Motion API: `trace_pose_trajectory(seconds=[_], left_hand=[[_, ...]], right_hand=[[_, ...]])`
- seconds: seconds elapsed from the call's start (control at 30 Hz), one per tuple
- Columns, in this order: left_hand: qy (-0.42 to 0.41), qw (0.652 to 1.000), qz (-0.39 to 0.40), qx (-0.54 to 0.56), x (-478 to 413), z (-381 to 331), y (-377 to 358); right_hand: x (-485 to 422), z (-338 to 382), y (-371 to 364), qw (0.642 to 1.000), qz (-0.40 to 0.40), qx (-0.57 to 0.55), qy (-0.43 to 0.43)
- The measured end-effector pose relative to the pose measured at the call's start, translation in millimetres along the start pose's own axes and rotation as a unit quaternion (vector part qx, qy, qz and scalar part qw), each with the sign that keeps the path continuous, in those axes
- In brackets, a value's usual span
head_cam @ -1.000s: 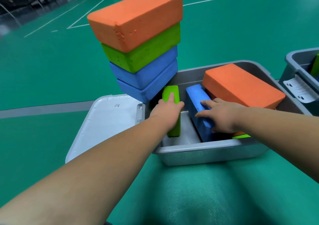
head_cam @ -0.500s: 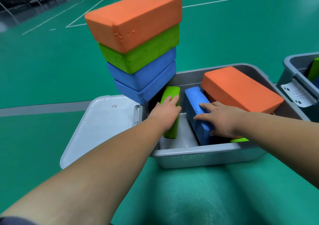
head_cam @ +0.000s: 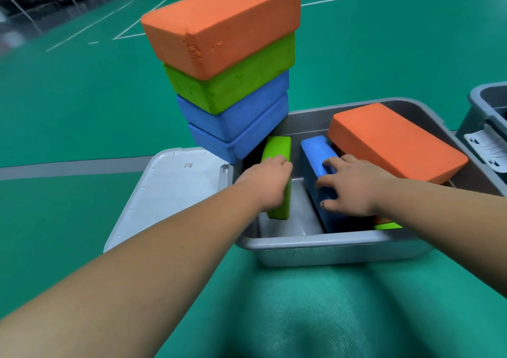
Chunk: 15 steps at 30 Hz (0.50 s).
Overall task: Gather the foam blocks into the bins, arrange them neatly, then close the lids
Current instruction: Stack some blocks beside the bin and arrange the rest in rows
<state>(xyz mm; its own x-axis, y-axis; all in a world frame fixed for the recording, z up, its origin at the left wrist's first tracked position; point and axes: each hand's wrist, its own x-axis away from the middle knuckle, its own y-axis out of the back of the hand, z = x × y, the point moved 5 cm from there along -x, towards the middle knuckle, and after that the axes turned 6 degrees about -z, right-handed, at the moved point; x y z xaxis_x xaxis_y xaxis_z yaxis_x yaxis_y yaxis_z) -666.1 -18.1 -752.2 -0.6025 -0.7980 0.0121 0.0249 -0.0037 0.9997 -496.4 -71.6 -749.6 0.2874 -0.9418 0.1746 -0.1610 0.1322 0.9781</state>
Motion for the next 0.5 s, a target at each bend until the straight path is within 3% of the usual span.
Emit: trace_pose_trajectory(seconds=[0.27,0.5], left_hand=[[-0.025,0.998,0.037,0.053,42,30,27],[0.157,0.987,0.027,0.026,67,75,44]], right_hand=[[-41,37,8,0.997,-0.059,-0.054,-0.022],[-71,67,1,0.975,-0.102,-0.186,-0.065]])
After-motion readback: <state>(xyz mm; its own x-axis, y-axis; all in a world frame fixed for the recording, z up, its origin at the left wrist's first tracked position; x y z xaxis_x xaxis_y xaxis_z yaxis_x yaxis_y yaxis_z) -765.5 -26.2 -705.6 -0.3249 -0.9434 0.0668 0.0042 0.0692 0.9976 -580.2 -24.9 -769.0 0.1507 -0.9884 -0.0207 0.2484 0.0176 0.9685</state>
